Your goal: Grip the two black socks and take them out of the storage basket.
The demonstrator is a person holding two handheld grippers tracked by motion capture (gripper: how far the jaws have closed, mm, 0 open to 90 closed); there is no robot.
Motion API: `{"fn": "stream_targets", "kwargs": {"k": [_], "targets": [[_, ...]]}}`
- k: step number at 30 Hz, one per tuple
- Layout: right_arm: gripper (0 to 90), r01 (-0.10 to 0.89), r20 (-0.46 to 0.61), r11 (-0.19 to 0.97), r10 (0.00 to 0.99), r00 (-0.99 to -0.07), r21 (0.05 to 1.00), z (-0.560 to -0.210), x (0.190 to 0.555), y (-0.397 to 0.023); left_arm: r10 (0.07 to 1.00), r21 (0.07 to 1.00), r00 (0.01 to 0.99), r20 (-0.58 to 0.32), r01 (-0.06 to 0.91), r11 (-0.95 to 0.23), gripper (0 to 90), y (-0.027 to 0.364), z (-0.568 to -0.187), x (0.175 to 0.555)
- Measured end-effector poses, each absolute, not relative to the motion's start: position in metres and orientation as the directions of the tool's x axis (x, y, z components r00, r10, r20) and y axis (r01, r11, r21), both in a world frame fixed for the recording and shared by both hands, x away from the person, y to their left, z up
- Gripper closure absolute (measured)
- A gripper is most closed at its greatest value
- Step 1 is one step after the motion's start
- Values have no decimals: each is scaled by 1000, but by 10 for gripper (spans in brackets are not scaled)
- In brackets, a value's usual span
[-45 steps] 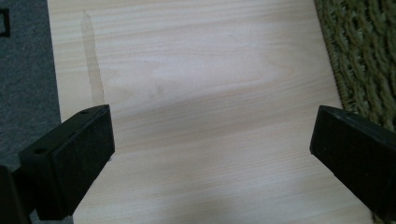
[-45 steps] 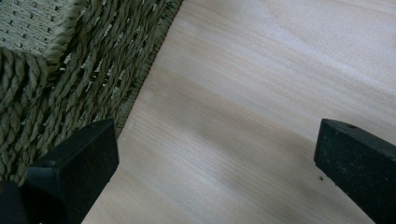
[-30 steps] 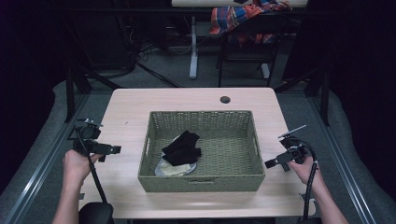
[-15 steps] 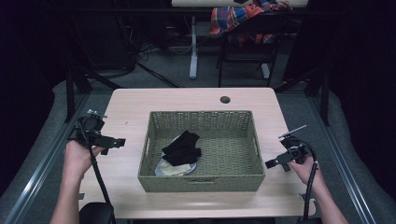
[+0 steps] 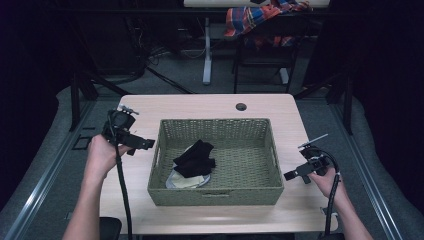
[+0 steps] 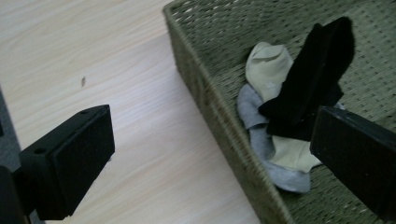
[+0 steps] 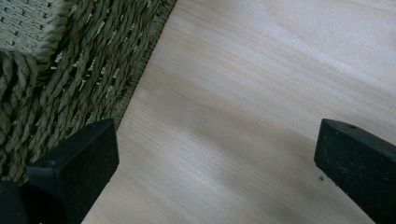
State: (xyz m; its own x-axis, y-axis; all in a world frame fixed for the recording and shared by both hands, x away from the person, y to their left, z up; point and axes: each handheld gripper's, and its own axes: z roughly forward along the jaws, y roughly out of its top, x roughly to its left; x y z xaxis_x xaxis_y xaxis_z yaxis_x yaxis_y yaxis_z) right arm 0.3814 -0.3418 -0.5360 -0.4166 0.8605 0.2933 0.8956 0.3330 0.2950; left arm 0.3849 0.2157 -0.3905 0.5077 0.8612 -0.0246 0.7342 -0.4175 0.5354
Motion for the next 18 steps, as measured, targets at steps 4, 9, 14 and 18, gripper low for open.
{"fn": "stream_targets", "kwargs": {"k": [4, 9, 14, 18], "targets": [[0, 896, 293, 333, 861, -416, 295, -536, 381, -342, 840, 527, 542, -24, 721, -451, 3, 197, -389, 391], [0, 896, 292, 332, 862, -415, 295, -537, 381, -342, 812, 517, 583, -20, 701, -490, 3, 181, -388, 396], [0, 900, 298, 306, 868, -398, 309, -537, 380, -341, 784, 510, 620, -23, 682, -525, 3, 163, -388, 400], [0, 901, 298, 305, 868, -397, 310, -538, 380, -341, 759, 491, 651, -27, 670, -557, 2, 146, -394, 405]]}}
